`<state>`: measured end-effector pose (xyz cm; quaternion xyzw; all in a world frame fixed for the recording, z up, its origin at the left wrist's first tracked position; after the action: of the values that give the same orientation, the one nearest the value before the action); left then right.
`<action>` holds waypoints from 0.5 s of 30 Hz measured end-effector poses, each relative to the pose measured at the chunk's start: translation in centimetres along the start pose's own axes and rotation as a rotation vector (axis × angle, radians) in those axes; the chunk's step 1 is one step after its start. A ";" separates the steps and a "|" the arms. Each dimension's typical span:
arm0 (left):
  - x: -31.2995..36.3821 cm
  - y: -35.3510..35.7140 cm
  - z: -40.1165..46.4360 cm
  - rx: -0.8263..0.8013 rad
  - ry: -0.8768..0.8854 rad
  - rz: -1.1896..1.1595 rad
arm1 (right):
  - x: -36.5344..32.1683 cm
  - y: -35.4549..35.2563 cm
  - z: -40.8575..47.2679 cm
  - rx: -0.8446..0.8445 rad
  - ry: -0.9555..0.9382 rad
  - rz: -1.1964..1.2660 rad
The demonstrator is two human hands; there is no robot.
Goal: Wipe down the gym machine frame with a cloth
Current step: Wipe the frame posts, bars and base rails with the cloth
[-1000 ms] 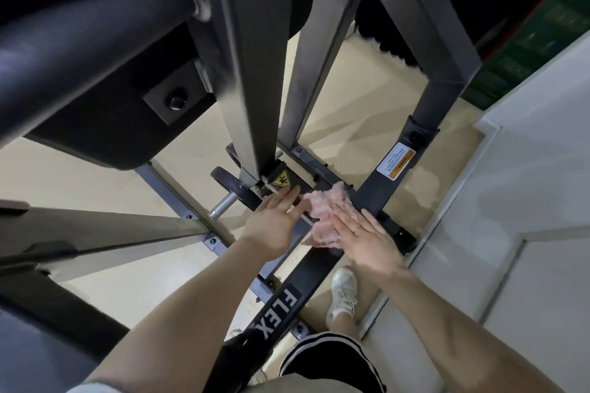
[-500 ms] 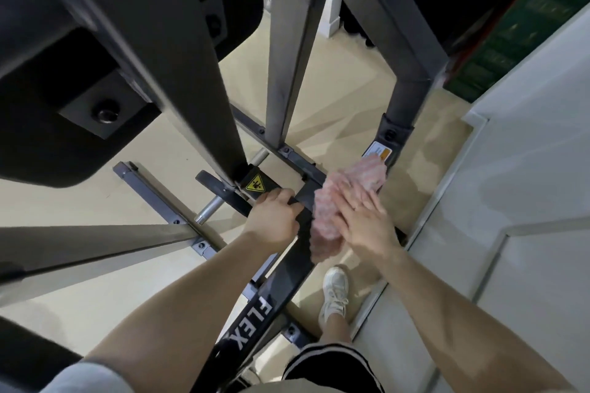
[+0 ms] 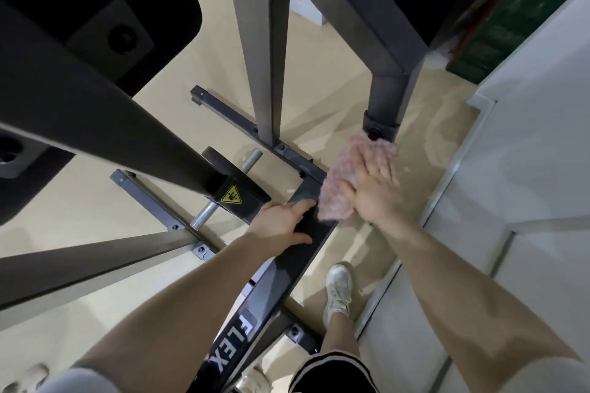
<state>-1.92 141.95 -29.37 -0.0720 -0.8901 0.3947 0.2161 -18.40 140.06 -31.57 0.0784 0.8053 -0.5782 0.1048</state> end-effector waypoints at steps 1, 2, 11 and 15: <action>-0.1 0.1 0.1 0.002 -0.003 0.002 | 0.6 -0.1 0.7 0.027 0.033 0.040; -0.3 0.3 0.3 0.009 -0.007 0.008 | 0.9 -0.4 1.0 0.076 0.050 0.081; 1.0 1.0 -2.2 0.005 0.139 0.232 | -9.0 -0.3 -7.3 0.213 -0.288 0.053; 0.5 -0.3 -5.1 -0.017 0.106 0.080 | -10.1 -0.5 -9.4 -0.128 -0.287 0.393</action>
<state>-0.07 145.31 -25.96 -0.1300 -0.8772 0.3909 0.2466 -9.51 148.78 -25.53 0.1438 0.7865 -0.4998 0.3331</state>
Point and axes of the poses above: each hand's wrist, its own z-axis towards the middle knuckle, its own y-axis out of the palm, x = y × z, the point moved 8 cm from there along z, towards the middle knuckle, and after that the axes turned 10 degrees about -y, right-handed, at the moved point
